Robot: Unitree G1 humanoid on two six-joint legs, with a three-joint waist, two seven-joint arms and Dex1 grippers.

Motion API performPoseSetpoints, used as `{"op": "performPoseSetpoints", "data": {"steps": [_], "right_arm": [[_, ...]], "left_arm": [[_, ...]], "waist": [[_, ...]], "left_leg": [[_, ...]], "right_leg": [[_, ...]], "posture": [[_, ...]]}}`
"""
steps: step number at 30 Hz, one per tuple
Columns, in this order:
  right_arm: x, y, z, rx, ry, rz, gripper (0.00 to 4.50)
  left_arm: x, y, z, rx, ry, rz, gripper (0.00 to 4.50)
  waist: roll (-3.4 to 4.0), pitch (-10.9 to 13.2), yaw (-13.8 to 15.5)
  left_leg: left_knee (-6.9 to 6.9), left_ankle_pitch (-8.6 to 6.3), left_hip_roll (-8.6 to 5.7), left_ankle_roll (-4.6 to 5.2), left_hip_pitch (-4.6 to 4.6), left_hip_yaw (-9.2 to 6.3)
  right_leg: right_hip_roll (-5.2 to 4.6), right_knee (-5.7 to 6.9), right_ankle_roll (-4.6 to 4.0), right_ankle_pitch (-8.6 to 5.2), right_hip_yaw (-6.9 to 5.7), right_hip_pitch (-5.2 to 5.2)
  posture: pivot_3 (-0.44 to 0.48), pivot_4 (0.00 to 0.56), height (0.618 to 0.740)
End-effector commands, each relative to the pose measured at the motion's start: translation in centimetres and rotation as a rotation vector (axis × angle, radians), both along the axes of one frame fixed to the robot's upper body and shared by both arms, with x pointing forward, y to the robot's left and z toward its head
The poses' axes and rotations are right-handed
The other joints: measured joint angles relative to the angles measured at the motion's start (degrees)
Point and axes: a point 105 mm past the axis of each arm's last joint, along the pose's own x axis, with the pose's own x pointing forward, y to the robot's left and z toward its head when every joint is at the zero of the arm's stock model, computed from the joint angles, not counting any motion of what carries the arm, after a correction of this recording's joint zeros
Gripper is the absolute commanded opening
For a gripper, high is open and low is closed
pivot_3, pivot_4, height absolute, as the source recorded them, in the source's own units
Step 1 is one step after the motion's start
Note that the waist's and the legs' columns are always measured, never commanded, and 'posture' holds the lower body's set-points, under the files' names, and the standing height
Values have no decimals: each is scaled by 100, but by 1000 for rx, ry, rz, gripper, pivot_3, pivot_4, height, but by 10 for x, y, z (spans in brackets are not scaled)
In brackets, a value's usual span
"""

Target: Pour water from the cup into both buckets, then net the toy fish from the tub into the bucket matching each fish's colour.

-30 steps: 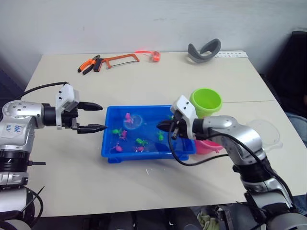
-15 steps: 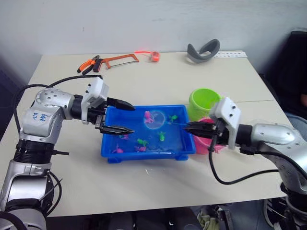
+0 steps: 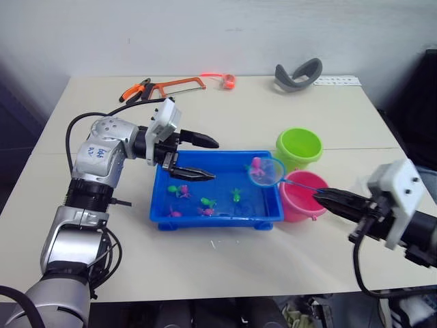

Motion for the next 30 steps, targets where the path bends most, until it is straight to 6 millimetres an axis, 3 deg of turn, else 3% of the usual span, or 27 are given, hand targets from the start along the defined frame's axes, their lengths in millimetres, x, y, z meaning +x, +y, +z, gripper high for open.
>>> {"op": "performPoseSetpoints", "data": {"steps": [1,9,15,22,30], "right_arm": [[-21,-14,6,-45,-38,-90,0],[-39,-45,7,-180,-42,-243,0],[-44,-49,2,-206,-36,-261,0],[-38,-28,4,-122,-50,-162,0],[-8,-3,6,-191,-74,-16,0]], "left_arm": [[-3,-11,3,6,-35,-70,4452],[-7,-27,-3,4,-29,-146,4452],[-7,-29,-4,4,-27,-155,4452],[4,-17,-14,65,-45,-95,4452],[5,4,-28,143,-21,-51,4452]], "waist": [[1,0,2],[5,-3,-4],[5,-3,-3],[5,-3,-17],[5,-3,-9]], "left_leg": [[-1,0,0,0,3,-3],[-1,1,-2,-1,7,3],[-4,2,-3,-1,7,2],[-2,3,-1,-3,10,4],[-3,2,2,-2,7,3]], "right_leg": [[3,-1,0,0,1,5],[16,-7,9,5,8,9],[21,-10,9,5,8,9],[20,-8,10,5,10,10],[18,-8,10,6,11,5]], "posture": [[0,150,740],[0,150,740],[0,150,740],[0,150,740],[0,150,740]]}}
